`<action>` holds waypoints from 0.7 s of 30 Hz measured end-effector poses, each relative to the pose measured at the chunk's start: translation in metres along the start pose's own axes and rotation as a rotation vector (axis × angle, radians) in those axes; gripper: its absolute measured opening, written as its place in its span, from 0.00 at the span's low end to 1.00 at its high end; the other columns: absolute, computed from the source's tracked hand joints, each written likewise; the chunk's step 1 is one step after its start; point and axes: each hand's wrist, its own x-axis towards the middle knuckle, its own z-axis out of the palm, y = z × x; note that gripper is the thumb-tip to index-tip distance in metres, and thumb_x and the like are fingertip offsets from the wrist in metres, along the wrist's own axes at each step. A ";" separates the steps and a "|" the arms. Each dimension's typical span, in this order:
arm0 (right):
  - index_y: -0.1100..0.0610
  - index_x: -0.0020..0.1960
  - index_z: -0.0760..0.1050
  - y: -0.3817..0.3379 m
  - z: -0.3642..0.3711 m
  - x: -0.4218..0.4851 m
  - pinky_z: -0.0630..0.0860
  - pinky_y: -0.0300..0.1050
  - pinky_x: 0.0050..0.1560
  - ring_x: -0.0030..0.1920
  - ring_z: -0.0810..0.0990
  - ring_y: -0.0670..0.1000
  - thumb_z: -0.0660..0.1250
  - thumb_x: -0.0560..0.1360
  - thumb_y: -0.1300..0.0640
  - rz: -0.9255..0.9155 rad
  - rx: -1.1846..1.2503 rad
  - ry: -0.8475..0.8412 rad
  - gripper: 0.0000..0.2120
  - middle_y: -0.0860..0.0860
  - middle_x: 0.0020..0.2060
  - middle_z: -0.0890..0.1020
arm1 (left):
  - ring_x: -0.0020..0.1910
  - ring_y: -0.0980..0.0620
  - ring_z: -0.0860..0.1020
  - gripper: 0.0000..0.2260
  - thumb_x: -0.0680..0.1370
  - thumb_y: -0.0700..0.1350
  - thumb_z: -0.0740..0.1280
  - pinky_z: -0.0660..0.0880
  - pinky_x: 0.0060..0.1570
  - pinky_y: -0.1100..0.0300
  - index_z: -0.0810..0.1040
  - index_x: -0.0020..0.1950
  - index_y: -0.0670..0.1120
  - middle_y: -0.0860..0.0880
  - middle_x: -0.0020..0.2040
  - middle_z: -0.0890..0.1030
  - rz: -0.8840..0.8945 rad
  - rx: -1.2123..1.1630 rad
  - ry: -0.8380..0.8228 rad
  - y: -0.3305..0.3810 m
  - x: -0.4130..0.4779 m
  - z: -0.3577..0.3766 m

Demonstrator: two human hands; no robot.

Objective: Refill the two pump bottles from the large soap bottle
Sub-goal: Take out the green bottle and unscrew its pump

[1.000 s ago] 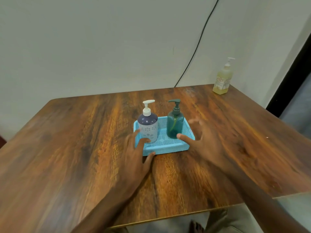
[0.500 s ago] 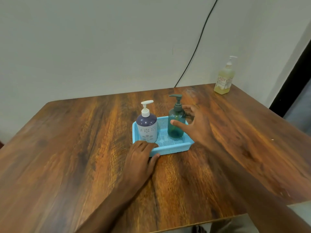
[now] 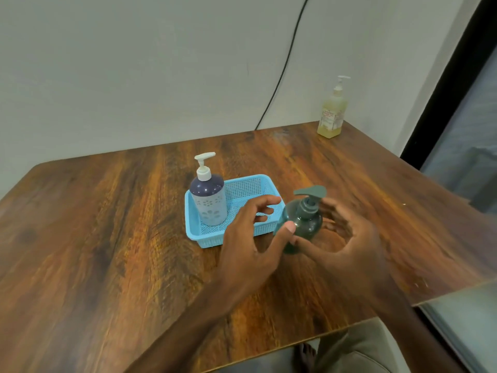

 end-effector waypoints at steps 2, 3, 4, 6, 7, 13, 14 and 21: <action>0.49 0.69 0.74 0.004 -0.003 -0.002 0.78 0.42 0.60 0.63 0.78 0.40 0.80 0.67 0.45 0.000 -0.024 -0.042 0.33 0.40 0.63 0.80 | 0.64 0.60 0.77 0.18 0.78 0.56 0.72 0.77 0.62 0.59 0.75 0.67 0.59 0.65 0.63 0.79 -0.003 0.007 -0.074 0.002 0.004 0.007; 0.48 0.69 0.74 0.007 -0.005 -0.002 0.78 0.42 0.60 0.63 0.77 0.39 0.78 0.67 0.43 0.003 -0.047 -0.065 0.33 0.38 0.63 0.80 | 0.65 0.61 0.77 0.19 0.79 0.56 0.72 0.76 0.63 0.61 0.74 0.68 0.60 0.65 0.63 0.79 -0.001 0.019 -0.114 0.000 0.005 0.010; 0.46 0.68 0.74 0.010 -0.005 -0.003 0.77 0.42 0.60 0.63 0.77 0.38 0.77 0.66 0.42 0.011 -0.080 -0.089 0.32 0.37 0.62 0.79 | 0.66 0.61 0.76 0.20 0.79 0.57 0.71 0.75 0.65 0.61 0.74 0.70 0.60 0.64 0.64 0.79 -0.002 0.036 -0.154 -0.003 0.007 0.013; 0.41 0.68 0.72 0.018 -0.005 -0.002 0.76 0.37 0.59 0.62 0.76 0.35 0.77 0.66 0.42 0.049 -0.134 -0.131 0.32 0.34 0.61 0.78 | 0.68 0.60 0.75 0.20 0.80 0.60 0.68 0.75 0.68 0.54 0.74 0.72 0.59 0.62 0.67 0.78 -0.020 0.077 -0.221 -0.009 0.012 0.019; 0.39 0.68 0.70 0.022 -0.004 0.000 0.74 0.35 0.57 0.61 0.75 0.33 0.77 0.66 0.42 0.071 -0.149 -0.144 0.32 0.32 0.61 0.77 | 0.68 0.59 0.75 0.20 0.81 0.59 0.67 0.75 0.68 0.50 0.74 0.73 0.58 0.61 0.67 0.78 -0.023 0.089 -0.242 -0.013 0.016 0.022; 0.43 0.74 0.65 0.036 0.005 0.012 0.73 0.37 0.65 0.65 0.72 0.34 0.77 0.70 0.44 0.144 -0.107 -0.234 0.36 0.34 0.68 0.72 | 0.65 0.60 0.74 0.13 0.83 0.54 0.68 0.75 0.65 0.52 0.78 0.68 0.60 0.64 0.63 0.79 0.016 0.096 -0.269 -0.018 0.039 0.030; 0.45 0.75 0.65 0.037 0.007 0.012 0.74 0.43 0.67 0.67 0.72 0.36 0.77 0.70 0.45 0.146 -0.071 -0.238 0.37 0.36 0.70 0.72 | 0.64 0.59 0.75 0.12 0.82 0.54 0.69 0.75 0.63 0.52 0.79 0.66 0.59 0.63 0.61 0.80 0.026 0.097 -0.243 -0.019 0.041 0.030; 0.46 0.73 0.68 0.035 0.022 -0.001 0.77 0.49 0.65 0.66 0.76 0.40 0.78 0.70 0.56 0.145 -0.021 -0.086 0.35 0.39 0.66 0.77 | 0.55 0.61 0.77 0.11 0.74 0.57 0.78 0.75 0.53 0.66 0.82 0.53 0.58 0.65 0.49 0.79 -0.002 0.117 0.062 -0.007 0.025 0.042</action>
